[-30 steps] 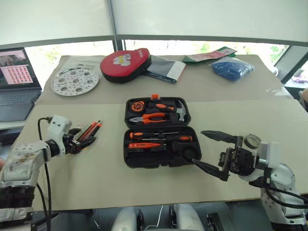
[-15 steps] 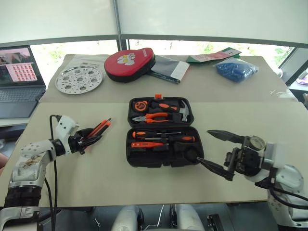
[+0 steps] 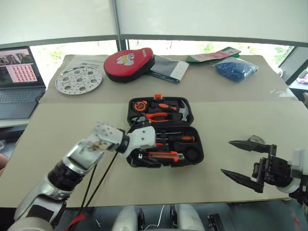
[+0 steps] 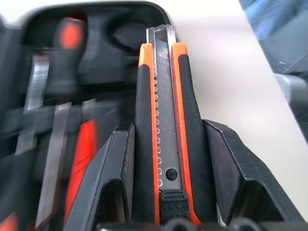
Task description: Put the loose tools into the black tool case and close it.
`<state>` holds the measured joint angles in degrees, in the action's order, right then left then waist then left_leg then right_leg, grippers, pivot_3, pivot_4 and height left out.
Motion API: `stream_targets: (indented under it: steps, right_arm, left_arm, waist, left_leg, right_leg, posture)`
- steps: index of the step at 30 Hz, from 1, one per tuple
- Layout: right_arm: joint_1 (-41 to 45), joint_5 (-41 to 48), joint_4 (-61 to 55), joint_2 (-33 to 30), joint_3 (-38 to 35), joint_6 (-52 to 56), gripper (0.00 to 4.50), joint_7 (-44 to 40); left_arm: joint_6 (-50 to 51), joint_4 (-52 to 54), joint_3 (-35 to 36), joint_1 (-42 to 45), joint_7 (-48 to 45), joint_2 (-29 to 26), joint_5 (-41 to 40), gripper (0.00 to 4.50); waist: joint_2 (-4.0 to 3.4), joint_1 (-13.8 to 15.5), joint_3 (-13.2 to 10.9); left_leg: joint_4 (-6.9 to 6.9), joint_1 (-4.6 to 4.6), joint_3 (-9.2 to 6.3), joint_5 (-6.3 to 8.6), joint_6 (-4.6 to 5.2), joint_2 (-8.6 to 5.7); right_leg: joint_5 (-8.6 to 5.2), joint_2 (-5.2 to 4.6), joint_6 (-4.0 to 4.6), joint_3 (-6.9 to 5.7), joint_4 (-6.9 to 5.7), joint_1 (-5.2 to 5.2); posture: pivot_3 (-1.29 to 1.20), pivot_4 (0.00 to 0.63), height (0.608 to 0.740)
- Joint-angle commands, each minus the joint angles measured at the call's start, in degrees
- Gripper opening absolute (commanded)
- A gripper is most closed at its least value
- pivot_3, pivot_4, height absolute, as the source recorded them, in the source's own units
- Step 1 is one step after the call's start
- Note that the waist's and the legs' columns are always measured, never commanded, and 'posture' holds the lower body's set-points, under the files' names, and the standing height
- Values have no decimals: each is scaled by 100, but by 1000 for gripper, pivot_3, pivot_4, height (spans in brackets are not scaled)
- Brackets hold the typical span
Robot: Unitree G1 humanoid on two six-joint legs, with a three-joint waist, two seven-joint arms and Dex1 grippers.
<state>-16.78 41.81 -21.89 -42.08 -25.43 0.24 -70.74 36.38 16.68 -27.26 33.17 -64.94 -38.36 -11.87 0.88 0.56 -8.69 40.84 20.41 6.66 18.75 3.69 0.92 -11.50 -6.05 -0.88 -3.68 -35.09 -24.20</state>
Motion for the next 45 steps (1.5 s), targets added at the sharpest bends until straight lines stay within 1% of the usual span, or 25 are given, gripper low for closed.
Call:
stream_targets:
  steps: [1, 6, 12, 17, 23, 24, 25, 26, 27, 29, 31, 34, 35, 36, 37, 38, 39, 41, 42, 43, 44, 45]
  right_arm:
    - [20, 20, -183, 108, -39, -92, 4500, 51]
    - [-6, -59, -249, 253, 28, -130, 4500, 101]
    - [0, -100, -205, 310, 27, -163, 4500, 67]
    - [89, -150, -74, 318, 60, -221, 4500, 3]
    - [175, -210, -5, 341, 140, -257, 4500, -17]
    - [188, -219, 1, 345, 158, -259, 4500, -12]
    - [200, -224, 4, 350, 173, -257, 4500, -4]
    - [206, -222, 9, 350, 175, -256, 4500, -4]
    - [212, -222, 14, 351, 178, -254, 4500, -5]
    - [211, -217, 20, 349, 177, -238, 4500, -8]
    - [206, -210, 29, 342, 168, -218, 4500, -6]
    - [189, -196, 56, 326, 132, -195, 4500, -3]
    - [178, -196, 64, 330, 125, -191, 4500, 5]
    - [169, -196, 69, 336, 123, -187, 4500, 15]
    - [156, -208, 73, 348, 132, -196, 4500, 22]
    - [136, -216, 84, 363, 134, -207, 4500, 27]
    - [123, -221, 92, 372, 135, -216, 4500, 29]
    - [79, -246, 130, 402, 138, -254, 4500, 26]
    - [62, -260, 141, 415, 141, -269, 4500, 27]
    - [49, -271, 148, 426, 145, -282, 4500, 27]
    - [43, -278, 150, 431, 148, -289, 4500, 27]
    - [41, -281, 148, 440, 148, -288, 4500, 35]
  left_arm:
    - [253, 85, -121, 128, 271, 89, 269, 1656]
    - [337, 111, -240, 93, 426, 103, 488, 1656]
    - [398, 225, -226, 85, 320, 31, 453, 1656]
    - [495, 198, -381, 118, 233, 147, 407, 1656]
    - [633, 54, -248, 44, 324, 421, 249, 1656]
    - [599, 39, -224, 21, 316, 443, 225, 2664]
    - [478, 2, -182, 0, 340, 475, 236, 2808]
    - [400, -22, -157, -7, 358, 496, 256, 3180]
    - [305, -60, -56, -19, 349, 560, 188, 3459]
    - [-90, -139, 398, -66, 226, 712, -156, 4225]
    - [-566, -222, 864, -153, -61, 713, -507, 4225]
    - [-1152, -392, 1303, -271, -396, 603, -796, 4225]
    - [-1417, -500, 1431, -301, -445, 636, -857, 3787]
    - [-1517, -583, 1522, -327, -478, 645, -924, 3682]
    - [-1597, -637, 1560, -376, -614, 606, -990, 3430]
    - [-1822, -710, 1571, -444, -721, 607, -988, 3084]
    - [-1975, -759, 1569, -489, -802, 604, -981, 2638]
    - [-2301, -882, 1526, -662, -956, 671, -974, 1965]
    - [-2446, -971, 1449, -744, -993, 664, -868, 1472]
    - [-2669, -1078, 1382, -816, -1030, 671, -743, 1094]
    - [-2830, -1156, 1339, -853, -1050, 674, -654, 844]
    - [-2920, -1255, 1289, -888, -1004, 693, -553, 454]
  waist:
    - [0, 18, 0]
    - [0, 57, 0]
    - [-1, 60, 0]
    - [-1, 60, 0]
    - [-1, 101, 1]
    - [-2, 109, 1]
    - [-2, 116, 1]
    - [-2, 118, 1]
    - [-2, 122, 1]
    - [-2, 127, 1]
    - [-2, 128, 1]
    - [-2, 105, 1]
    - [-3, 100, 1]
    - [-3, 95, 1]
    - [-3, 91, 1]
    - [-4, 85, 2]
    - [-4, 81, 2]
    - [-4, 83, 2]
    - [-4, 85, 2]
    - [-4, 90, 2]
    - [-4, 90, 2]
    - [-4, 90, 2]
  left_leg:
    - [0, 0, -3, 0, 0, 1]
    - [10, 6, -5, 5, 13, -3]
    - [14, 6, -5, 8, 19, -4]
    - [14, 5, -5, 8, 19, -5]
    - [19, 5, -5, 9, 20, -6]
    - [20, 5, -5, 9, 21, -7]
    - [22, 5, -5, 9, 22, -7]
    - [22, 6, -5, 10, 23, -7]
    - [22, 6, -5, 10, 23, -7]
    - [22, 8, -5, 11, 24, -7]
    - [23, 17, -5, 10, 23, -7]
    - [30, 29, -7, 10, 22, -4]
    - [32, 28, -7, 9, 21, -5]
    - [34, 28, -8, 9, 20, -4]
    - [36, 25, -8, 9, 20, -5]
    - [39, 24, -8, 9, 20, -5]
    - [42, 23, -8, 9, 21, -5]
    - [43, 22, -8, 10, 22, -6]
    - [44, 23, -8, 10, 23, -6]
    - [44, 23, -8, 11, 23, -6]
    - [44, 24, -8, 11, 23, -6]
    - [45, 24, -8, 11, 23, -6]
  right_leg:
    - [0, -1, 0, -2, 0, 1]
    - [-1, -11, -6, -2, 3, 4]
    - [-2, -17, -9, -2, 1, 4]
    - [-3, -17, -9, -2, 1, 5]
    - [-3, -17, -10, -2, 1, 8]
    - [-3, -18, -10, -2, 2, 9]
    - [-3, -19, -11, -2, 1, 9]
    - [-3, -19, -11, -2, 1, 8]
    - [-3, -19, -11, -2, 2, 8]
    - [-5, -19, -13, -2, 2, 6]
    - [-6, -19, -15, -5, 3, -1]
    - [-7, -20, -16, -11, 3, -10]
    - [-7, -20, -16, -13, 2, -9]
    - [-7, -20, -16, -14, 2, -8]
    - [-7, -21, -16, -14, 1, -4]
    - [-7, -22, -16, -14, 0, -2]
    - [-7, -22, -16, -14, -1, 1]
    - [-7, -23, -16, -14, -1, 3]
    - [-7, -23, -17, -14, 0, 3]
    - [-7, -23, -17, -15, -1, 3]
    - [-6, -23, -17, -15, 0, 3]
    - [-6, -23, -17, -16, 0, 2]
  posture:
    - [0, 150, 740]
    - [0, 150, 740]
    - [0, 150, 740]
    - [0, 150, 740]
    - [0, 150, 740]
    - [0, 150, 740]
    - [0, 150, 740]
    - [0, 150, 740]
    - [0, 150, 740]
    - [0, 150, 740]
    - [0, 150, 740]
    - [0, 150, 740]
    - [0, 150, 740]
    - [0, 150, 740]
    - [0, 150, 740]
    - [0, 150, 740]
    - [0, 150, 740]
    - [0, 150, 740]
    - [0, 150, 740]
    - [0, 150, 740]
    - [0, 150, 740]
    - [0, 150, 740]
